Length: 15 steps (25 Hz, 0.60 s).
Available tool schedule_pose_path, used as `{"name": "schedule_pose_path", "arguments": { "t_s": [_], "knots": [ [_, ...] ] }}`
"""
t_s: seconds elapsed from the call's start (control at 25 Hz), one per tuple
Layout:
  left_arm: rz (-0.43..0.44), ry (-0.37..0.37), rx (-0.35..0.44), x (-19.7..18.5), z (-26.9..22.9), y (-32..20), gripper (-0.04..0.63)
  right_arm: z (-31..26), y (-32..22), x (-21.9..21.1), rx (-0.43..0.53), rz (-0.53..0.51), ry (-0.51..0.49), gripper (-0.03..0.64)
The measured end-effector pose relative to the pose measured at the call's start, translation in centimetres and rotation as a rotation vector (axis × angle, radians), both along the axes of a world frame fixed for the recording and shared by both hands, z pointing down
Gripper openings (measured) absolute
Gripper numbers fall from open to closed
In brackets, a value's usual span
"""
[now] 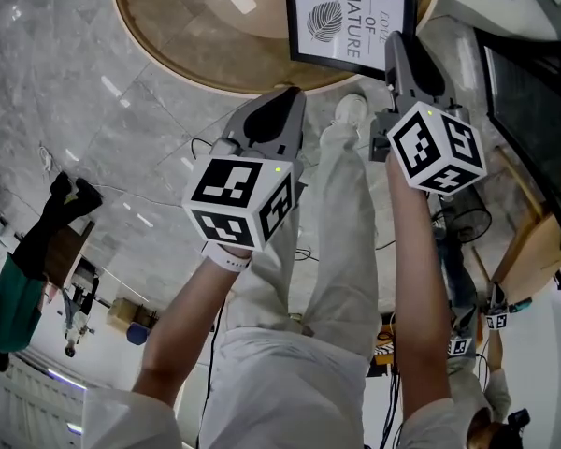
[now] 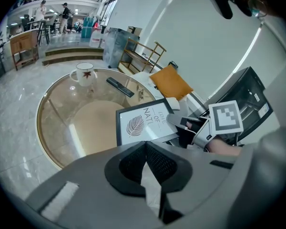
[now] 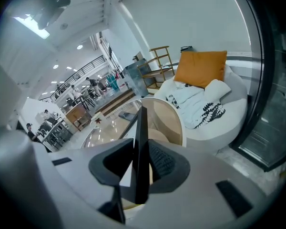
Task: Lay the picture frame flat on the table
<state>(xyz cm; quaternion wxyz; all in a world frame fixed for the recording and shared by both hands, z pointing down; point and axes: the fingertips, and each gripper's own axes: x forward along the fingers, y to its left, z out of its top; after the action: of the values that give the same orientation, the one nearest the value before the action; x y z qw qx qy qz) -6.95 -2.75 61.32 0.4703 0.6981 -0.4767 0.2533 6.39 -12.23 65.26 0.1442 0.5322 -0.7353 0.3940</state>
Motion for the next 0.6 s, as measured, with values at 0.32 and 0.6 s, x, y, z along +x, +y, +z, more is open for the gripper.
{"name": "schedule_pose_path", "arguments": {
  "t_s": [0.32, 0.6],
  "knots": [
    [0.006, -0.003, -0.001, 0.6, 1.0, -0.1, 0.005, 3.4, -0.3, 0.8, -0.052, -0.014, 0.007, 0.104],
    [0.023, -0.007, -0.003, 1.4, 1.1, 0.4, 0.005, 5.0, -0.3, 1.3, -0.066, -0.011, 0.012, 0.115]
  ]
}}
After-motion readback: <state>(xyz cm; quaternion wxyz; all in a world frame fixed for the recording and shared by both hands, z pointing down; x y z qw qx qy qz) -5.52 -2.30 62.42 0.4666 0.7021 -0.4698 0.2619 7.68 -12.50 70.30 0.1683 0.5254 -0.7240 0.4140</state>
